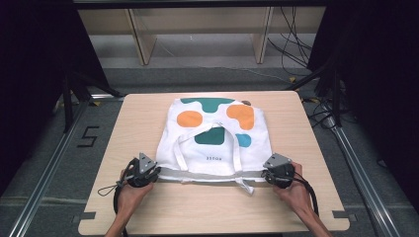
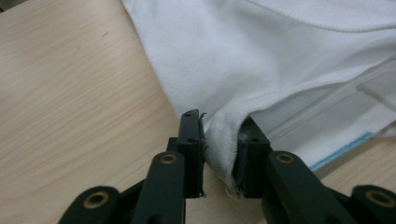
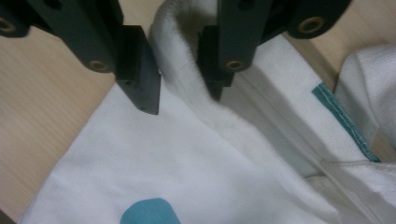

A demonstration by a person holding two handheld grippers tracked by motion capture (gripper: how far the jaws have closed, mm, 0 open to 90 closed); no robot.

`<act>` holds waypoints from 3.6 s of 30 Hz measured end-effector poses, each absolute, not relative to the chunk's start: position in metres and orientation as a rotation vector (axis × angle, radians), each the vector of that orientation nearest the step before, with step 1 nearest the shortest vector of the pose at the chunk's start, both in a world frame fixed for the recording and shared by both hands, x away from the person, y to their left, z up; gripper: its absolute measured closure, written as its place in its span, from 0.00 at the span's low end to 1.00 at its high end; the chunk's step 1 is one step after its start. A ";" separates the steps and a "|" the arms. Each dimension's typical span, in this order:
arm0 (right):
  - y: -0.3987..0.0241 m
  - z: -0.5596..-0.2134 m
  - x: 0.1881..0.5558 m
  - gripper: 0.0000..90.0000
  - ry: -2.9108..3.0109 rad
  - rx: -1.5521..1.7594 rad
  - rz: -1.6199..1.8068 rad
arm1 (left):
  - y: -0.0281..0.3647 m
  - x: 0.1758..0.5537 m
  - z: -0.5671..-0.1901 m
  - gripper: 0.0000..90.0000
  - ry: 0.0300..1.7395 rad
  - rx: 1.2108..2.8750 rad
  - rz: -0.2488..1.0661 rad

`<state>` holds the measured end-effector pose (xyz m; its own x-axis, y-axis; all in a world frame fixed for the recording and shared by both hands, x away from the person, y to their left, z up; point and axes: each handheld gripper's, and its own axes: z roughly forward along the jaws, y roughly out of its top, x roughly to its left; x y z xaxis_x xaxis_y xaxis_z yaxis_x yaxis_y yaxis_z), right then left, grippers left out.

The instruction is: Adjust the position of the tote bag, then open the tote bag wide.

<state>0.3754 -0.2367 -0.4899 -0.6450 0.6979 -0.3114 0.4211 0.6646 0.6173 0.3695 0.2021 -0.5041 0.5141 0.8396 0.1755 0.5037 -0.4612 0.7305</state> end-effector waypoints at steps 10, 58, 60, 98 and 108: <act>-0.243 -0.473 0.375 0.96 2.276 0.778 0.767 | 0.191 0.372 -0.510 0.87 0.974 2.245 0.825; -0.285 -0.374 0.329 0.98 1.978 0.748 1.219 | 0.191 0.285 -0.381 0.94 0.726 1.797 0.887; -0.286 -0.362 0.326 0.98 1.954 0.725 1.221 | 0.191 0.282 -0.372 0.95 0.694 1.785 0.910; -0.293 -0.307 0.349 0.98 1.959 0.668 1.222 | 0.198 0.322 -0.352 0.96 0.744 1.693 0.739; -0.300 -0.328 0.357 0.98 1.952 0.739 1.266 | 0.190 0.340 -0.367 0.95 0.778 1.718 0.708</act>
